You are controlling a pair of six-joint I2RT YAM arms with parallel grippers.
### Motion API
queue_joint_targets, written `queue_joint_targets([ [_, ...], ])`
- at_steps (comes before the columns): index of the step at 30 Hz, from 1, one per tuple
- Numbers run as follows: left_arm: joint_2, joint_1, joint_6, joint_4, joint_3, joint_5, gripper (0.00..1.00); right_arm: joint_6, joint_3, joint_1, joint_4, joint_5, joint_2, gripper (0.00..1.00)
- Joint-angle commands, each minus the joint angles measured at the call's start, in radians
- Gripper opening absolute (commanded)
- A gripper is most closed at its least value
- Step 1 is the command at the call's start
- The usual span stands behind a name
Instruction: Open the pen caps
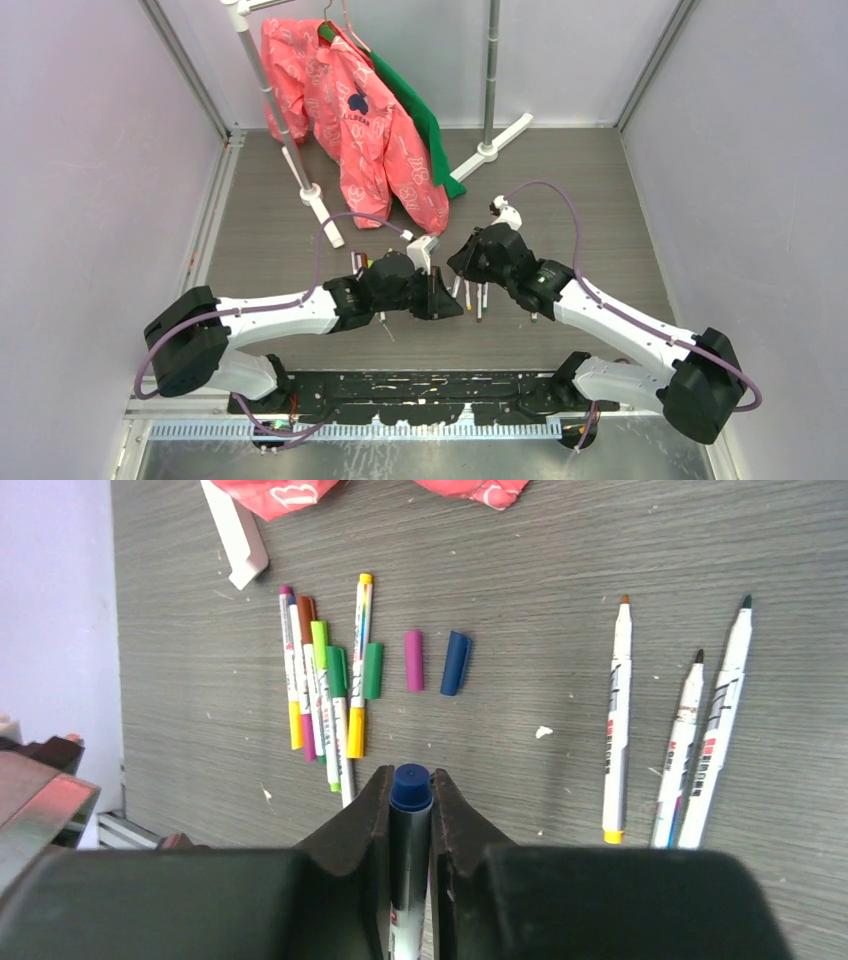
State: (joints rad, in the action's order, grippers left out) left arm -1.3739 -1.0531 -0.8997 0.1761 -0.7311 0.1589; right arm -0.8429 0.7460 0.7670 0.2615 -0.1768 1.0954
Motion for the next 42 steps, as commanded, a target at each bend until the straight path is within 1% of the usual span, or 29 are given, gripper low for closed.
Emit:
queue_joint_targets([
  [1, 0.035, -0.028, 0.044, -0.011, -0.05, -0.011, 0.0, -0.022, -0.007, 0.018, -0.054, -0.025, -0.054, 0.03],
  [2, 0.036, -0.028, 0.043, -0.012, -0.046, -0.018, 0.0, -0.019, -0.011, 0.018, -0.05, -0.03, -0.064, 0.01],
  [6, 0.04, -0.029, 0.043, 0.01, -0.018, -0.024, 0.0, -0.005, -0.033, 0.018, -0.051, -0.053, -0.116, 0.01],
  [9, 0.045, -0.028, 0.057, 0.093, 0.021, 0.054, 0.0, 0.038, -0.049, 0.007, -0.078, -0.048, -0.169, 0.01],
  [12, 0.061, -0.029, 0.075, 0.232, 0.071, 0.19, 0.0, 0.088, -0.078, -0.042, -0.178, 0.067, -0.219, 0.01],
  [14, 0.074, -0.028, 0.077, 0.278, 0.089, 0.255, 0.0, 0.106, -0.092, -0.096, -0.243, 0.15, -0.247, 0.01],
  [19, 0.088, -0.028, 0.071, 0.297, 0.113, 0.339, 0.0, 0.09, -0.108, -0.225, -0.363, 0.374, -0.25, 0.01],
  [23, 0.068, -0.028, 0.067, 0.314, 0.13, 0.381, 0.0, 0.055, -0.127, -0.288, -0.455, 0.471, -0.243, 0.01],
  [25, 0.046, -0.027, 0.065, 0.32, 0.135, 0.393, 0.0, 0.034, -0.13, -0.312, -0.484, 0.495, -0.231, 0.01],
  [28, 0.032, -0.028, 0.076, 0.284, 0.135, 0.311, 0.0, 0.047, -0.1, -0.316, -0.431, 0.466, -0.206, 0.01],
  [29, 0.032, -0.028, 0.082, 0.246, 0.129, 0.25, 0.0, 0.058, -0.085, -0.316, -0.39, 0.431, -0.197, 0.01],
  [30, 0.037, -0.028, 0.096, 0.172, 0.114, 0.175, 0.0, 0.085, -0.059, -0.315, -0.314, 0.386, -0.183, 0.01],
  [32, 0.045, -0.028, 0.109, -0.012, 0.065, -0.04, 0.0, 0.125, -0.015, -0.315, -0.154, 0.282, -0.148, 0.01],
  [33, 0.045, -0.028, 0.099, -0.108, 0.04, -0.174, 0.0, 0.137, 0.0, -0.315, -0.089, 0.23, -0.13, 0.01],
  [34, 0.041, -0.028, 0.086, -0.179, 0.016, -0.28, 0.0, 0.144, 0.008, -0.315, -0.042, 0.192, -0.1, 0.01],
  [35, 0.032, -0.027, 0.068, -0.241, -0.002, -0.37, 0.0, 0.147, 0.013, -0.315, 0.001, 0.13, -0.077, 0.01],
  [37, 0.002, -0.027, 0.029, -0.345, -0.041, -0.511, 0.0, 0.151, 0.005, -0.312, 0.055, 0.066, -0.033, 0.01],
  [39, -0.049, -0.02, 0.003, -0.427, -0.09, -0.594, 0.0, 0.15, -0.01, -0.305, 0.079, 0.015, 0.008, 0.01],
  [40, -0.082, -0.015, -0.003, -0.441, -0.111, -0.608, 0.0, 0.148, -0.017, -0.302, 0.093, -0.003, 0.029, 0.01],
  [42, -0.158, -0.002, -0.033, -0.535, -0.169, -0.638, 0.0, 0.148, -0.022, -0.295, 0.119, -0.032, 0.072, 0.01],
])
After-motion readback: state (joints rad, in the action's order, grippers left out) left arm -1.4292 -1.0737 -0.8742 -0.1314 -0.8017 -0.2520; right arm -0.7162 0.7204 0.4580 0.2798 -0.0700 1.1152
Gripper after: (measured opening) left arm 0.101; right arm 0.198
